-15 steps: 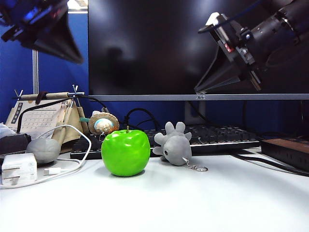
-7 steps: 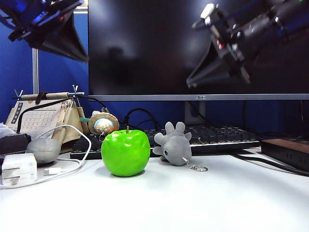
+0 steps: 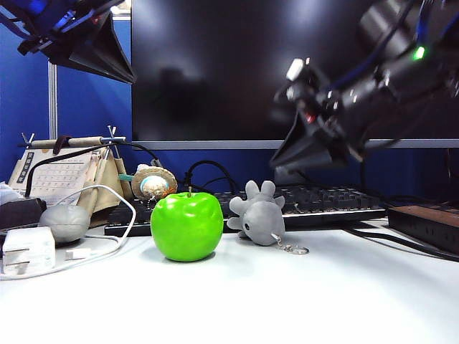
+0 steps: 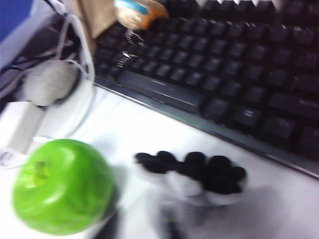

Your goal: Place the tilting octopus upright.

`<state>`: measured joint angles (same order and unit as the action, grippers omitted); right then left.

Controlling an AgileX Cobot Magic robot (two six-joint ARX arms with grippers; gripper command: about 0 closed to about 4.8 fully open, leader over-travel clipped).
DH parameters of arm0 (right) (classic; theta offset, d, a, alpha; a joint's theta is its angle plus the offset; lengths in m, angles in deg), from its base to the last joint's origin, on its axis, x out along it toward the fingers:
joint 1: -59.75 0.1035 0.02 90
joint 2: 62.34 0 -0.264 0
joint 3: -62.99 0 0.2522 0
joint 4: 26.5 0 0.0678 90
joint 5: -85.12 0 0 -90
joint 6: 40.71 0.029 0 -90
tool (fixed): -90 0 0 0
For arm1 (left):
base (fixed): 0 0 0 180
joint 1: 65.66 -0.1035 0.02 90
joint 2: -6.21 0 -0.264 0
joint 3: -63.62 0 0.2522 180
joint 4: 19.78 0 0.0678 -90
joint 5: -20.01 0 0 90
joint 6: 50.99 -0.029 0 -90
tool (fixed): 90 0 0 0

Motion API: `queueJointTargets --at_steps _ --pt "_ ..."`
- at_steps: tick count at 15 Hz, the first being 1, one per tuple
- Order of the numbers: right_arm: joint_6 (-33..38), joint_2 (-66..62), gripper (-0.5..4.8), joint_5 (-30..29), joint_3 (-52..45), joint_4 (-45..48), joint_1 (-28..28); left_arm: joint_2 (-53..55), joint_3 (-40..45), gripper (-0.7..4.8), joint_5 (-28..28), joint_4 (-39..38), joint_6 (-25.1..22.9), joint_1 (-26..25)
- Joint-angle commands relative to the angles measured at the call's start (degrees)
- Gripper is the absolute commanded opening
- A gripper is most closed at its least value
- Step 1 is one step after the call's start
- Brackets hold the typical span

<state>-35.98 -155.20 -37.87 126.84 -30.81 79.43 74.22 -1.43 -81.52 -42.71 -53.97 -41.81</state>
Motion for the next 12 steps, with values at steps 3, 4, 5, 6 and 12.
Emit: queueJointTargets --at_steps 3,4,5,6,12 --pt "0.0 -4.4 1.92 0.1 0.9 -1.7 0.1 0.0 -0.2 0.21 -0.2 0.8 0.0 0.1" --pt "0.0 -5.0 1.92 0.6 0.9 -3.1 0.1 0.0 -0.2 0.22 -0.3 0.8 0.0 0.1" --pt "-0.1 -5.4 1.92 1.3 0.9 -4.3 0.1 0.0 -0.2 0.21 -0.2 1.2 0.0 0.1" --pt "-0.1 -5.4 1.92 1.3 0.9 -4.7 0.1 0.0 -0.2 0.22 -0.2 1.6 0.0 0.1" --pt "-0.1 -6.0 2.17 1.3 0.8 -10.1 0.3 0.0 -0.2 0.22 -0.2 2.2 0.0 0.1"
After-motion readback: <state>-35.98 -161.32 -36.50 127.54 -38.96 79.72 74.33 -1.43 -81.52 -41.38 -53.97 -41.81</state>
